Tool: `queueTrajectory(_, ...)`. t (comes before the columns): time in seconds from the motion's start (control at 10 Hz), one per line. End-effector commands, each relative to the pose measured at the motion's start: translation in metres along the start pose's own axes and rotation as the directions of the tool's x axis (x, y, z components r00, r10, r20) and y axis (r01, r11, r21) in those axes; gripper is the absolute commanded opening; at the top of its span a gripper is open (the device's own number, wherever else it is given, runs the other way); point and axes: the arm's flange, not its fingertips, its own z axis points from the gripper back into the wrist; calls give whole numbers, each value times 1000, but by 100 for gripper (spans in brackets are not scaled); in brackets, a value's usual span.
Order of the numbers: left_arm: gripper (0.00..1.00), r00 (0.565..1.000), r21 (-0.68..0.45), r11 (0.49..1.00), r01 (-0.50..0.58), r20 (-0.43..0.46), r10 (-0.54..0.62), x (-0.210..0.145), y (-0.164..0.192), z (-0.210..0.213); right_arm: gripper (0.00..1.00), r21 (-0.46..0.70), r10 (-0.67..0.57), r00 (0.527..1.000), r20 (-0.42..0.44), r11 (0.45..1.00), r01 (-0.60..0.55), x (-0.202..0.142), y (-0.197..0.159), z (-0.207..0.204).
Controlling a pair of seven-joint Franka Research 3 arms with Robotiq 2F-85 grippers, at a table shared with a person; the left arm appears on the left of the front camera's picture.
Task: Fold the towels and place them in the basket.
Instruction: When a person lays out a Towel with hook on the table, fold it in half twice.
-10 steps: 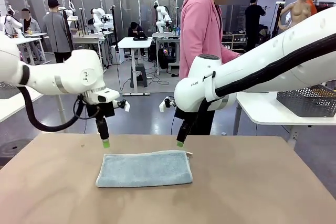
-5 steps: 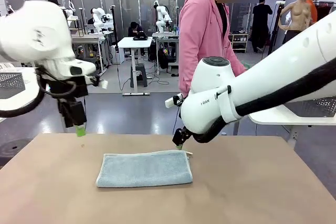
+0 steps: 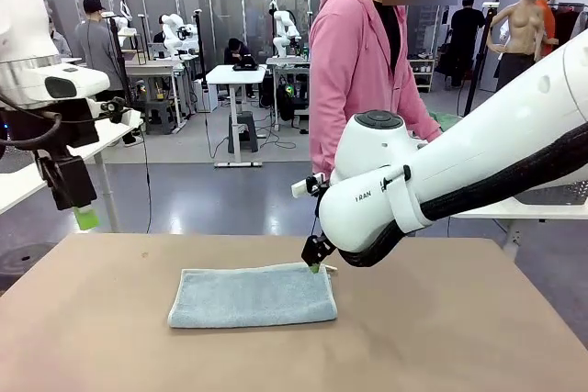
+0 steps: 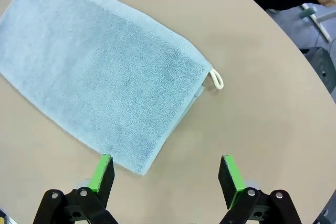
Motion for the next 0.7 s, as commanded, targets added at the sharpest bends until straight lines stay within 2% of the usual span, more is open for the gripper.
queueTrajectory(0.0, 100, 1000, -10, 1000, -3, -13, 2, 10, 7, -5, 100, 5, 5, 1000, 0, 1000, -5, 2, -2, 2)
queueTrajectory(0.3, 100, 1000, -17, 1000, 2, -11, -2, 4, 4, -7, 100, 0, 0, 1000, 1, 1000, 0, 1, 0, 1)
queueTrajectory(0.4, 100, 999, -17, 999, -51, -5, 51, -12, 3, 20, 100, 33, -112, 993, -42, 993, 113, 6, -7, -11)
queueTrajectory(0.5, 100, 997, 29, 997, -76, -24, 77, -29, -4, 39, 100, 59, -203, 978, -53, 977, 206, 11, -12, -22)
queueTrajectory(0.6, 100, 995, 68, 994, -91, -41, 93, -42, -18, 56, 100, 18, -273, 957, -102, 961, 277, 17, -16, -34)
